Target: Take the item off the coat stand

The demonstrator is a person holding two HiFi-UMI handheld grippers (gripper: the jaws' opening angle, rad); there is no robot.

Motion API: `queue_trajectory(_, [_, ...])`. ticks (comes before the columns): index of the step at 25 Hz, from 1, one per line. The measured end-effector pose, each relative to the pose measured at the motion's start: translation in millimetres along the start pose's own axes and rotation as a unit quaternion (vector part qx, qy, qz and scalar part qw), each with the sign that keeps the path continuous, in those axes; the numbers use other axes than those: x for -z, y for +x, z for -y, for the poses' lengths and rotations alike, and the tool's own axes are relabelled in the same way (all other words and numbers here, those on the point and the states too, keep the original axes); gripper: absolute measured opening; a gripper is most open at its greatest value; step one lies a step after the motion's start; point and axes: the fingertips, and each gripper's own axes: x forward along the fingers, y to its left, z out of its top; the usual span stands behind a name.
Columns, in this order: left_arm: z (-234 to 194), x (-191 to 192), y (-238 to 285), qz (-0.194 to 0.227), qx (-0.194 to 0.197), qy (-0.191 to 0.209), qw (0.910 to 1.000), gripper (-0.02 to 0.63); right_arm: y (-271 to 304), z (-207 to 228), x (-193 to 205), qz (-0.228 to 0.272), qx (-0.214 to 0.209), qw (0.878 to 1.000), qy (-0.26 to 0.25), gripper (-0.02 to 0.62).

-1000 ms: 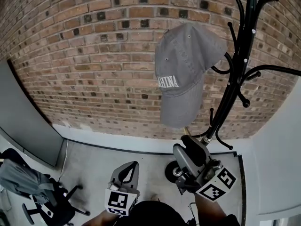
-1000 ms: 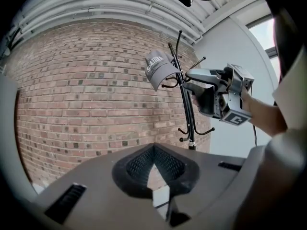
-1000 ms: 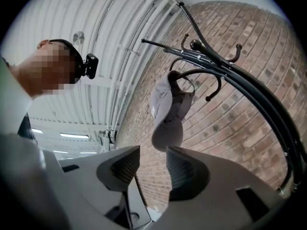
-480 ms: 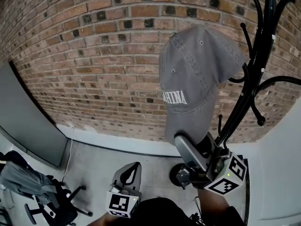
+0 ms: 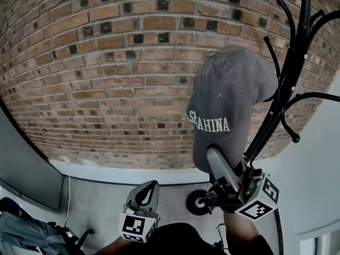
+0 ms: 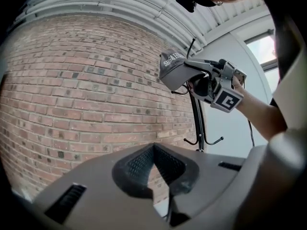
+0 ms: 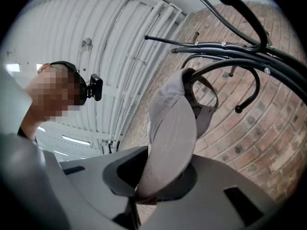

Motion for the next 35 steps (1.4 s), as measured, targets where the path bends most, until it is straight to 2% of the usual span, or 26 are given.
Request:
queue_trajectory(5, [-38, -16, -6, 0.016, 0.031, -0.005, 0.9994, 0.041, 39, -18, -8, 0.017, 0.022, 0.998, -0.057, 0.051])
queue_trajectory(8, [-60, -15, -11, 0.019, 0.048, -0.016, 0.9985, 0.041, 65, -35, -7, 0.007, 0.025, 0.994, -0.103, 0.048])
queue_trajectory(11, [-78, -11, -18, 0.015, 0.063, -0.028, 0.9975, 0.041, 88, -50, 9, -0.014, 0.025, 0.993, -0.118, 0.045])
queue_trajectory(17, [-108, 1, -37, 0.002, 0.1, -0.044, 0.994, 0.041, 107, -64, 69, -0.051, 0.064, 0.992, -0.094, 0.043])
queue_trajectory(23, [-115, 31, -56, -0.038, 0.165, -0.066, 0.9834, 0.041, 74, -69, 138, -0.066, 0.16, 0.984, -0.032, 0.043])
queue_trajectory(28, [-92, 62, -63, -0.071, 0.239, -0.079, 0.965, 0.041, 10, -71, 191, -0.068, 0.264, 0.962, 0.023, 0.043])
queue_trajectory(32, [-55, 81, -75, -0.095, 0.304, -0.069, 0.9452, 0.041, -61, -85, 219, -0.061, 0.362, 0.929, 0.047, 0.043])
queue_trajectory(35, [-24, 92, -89, -0.106, 0.337, -0.065, 0.9333, 0.041, -113, -100, 228, -0.047, 0.417, 0.906, 0.058, 0.043])
